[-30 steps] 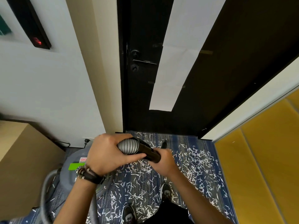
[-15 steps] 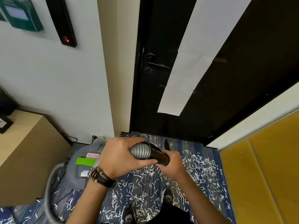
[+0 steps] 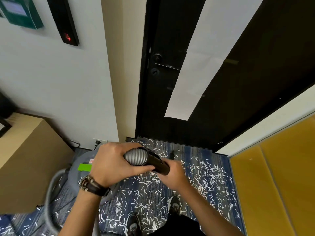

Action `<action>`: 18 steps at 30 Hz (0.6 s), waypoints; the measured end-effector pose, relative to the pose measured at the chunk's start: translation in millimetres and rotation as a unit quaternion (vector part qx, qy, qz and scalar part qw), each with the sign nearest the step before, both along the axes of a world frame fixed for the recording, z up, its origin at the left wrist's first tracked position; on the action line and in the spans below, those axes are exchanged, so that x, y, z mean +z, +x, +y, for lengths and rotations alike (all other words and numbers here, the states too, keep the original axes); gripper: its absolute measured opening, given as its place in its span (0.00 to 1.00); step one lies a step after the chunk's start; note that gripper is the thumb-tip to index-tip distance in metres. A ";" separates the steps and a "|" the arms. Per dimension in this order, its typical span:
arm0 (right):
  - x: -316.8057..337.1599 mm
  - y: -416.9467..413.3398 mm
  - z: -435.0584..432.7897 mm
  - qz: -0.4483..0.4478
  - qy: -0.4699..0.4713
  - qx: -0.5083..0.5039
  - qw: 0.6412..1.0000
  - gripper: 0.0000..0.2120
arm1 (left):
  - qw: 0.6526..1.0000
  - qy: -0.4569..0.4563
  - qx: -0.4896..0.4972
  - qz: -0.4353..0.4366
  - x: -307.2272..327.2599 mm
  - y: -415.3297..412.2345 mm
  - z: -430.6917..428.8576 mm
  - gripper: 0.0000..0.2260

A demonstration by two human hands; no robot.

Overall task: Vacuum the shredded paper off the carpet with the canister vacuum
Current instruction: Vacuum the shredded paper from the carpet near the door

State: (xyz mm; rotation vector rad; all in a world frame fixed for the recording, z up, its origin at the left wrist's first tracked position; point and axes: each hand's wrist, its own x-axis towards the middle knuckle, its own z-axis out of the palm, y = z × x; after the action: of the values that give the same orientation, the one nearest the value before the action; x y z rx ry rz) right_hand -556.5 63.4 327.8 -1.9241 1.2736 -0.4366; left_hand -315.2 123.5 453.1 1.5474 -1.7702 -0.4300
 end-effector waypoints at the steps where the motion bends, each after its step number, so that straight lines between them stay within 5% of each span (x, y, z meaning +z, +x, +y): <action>1: 2.2 1.1 0.1 -0.007 0.002 -0.001 1.000 0.08 | 1.000 -0.004 -0.002 -0.003 3.1 -0.2 -0.1 0.26; 8: 23.1 -12.2 3.2 -0.015 0.026 0.003 1.000 0.14 | 0.998 -0.023 -0.043 0.030 14.2 -14.3 -2.0 0.25; 18: 24.9 -8.5 13.3 -0.021 0.020 -0.008 1.000 0.07 | 0.998 -0.034 -0.042 0.024 19.1 -4.1 2.7 0.25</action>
State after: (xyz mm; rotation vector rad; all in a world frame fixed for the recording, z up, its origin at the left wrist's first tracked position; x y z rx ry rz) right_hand -565.0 76.7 352.7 -1.8639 1.2613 -0.4540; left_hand -319.4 126.2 472.2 1.4083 -1.8002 -0.4404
